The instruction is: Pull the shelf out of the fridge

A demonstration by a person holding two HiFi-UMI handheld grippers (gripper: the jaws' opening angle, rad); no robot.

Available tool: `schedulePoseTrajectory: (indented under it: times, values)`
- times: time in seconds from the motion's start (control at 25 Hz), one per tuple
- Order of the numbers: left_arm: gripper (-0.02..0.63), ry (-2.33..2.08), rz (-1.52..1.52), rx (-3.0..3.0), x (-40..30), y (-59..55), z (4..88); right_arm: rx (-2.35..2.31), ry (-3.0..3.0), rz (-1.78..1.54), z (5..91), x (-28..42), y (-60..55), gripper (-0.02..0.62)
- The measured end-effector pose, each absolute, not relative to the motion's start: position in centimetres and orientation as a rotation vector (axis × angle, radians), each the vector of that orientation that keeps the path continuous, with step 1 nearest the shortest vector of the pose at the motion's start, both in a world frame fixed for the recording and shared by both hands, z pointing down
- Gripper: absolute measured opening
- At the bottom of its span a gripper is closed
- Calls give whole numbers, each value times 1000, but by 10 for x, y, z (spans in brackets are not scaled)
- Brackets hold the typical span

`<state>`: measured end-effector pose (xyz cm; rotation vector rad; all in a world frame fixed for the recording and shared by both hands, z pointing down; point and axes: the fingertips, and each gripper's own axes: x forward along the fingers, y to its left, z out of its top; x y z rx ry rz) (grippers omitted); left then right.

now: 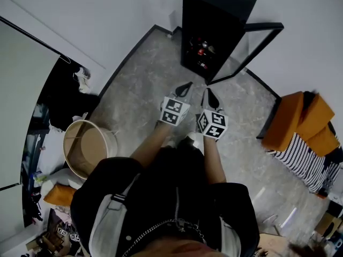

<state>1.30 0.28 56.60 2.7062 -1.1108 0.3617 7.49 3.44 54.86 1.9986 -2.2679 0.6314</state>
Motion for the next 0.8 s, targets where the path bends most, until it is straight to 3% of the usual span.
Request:
schedulePoseTrajectory:
  times: [0.8]
  values:
    - [9, -1250, 418, 2647, 48, -39, 556, 1861, -2385, 630, 543, 109, -23, 3]
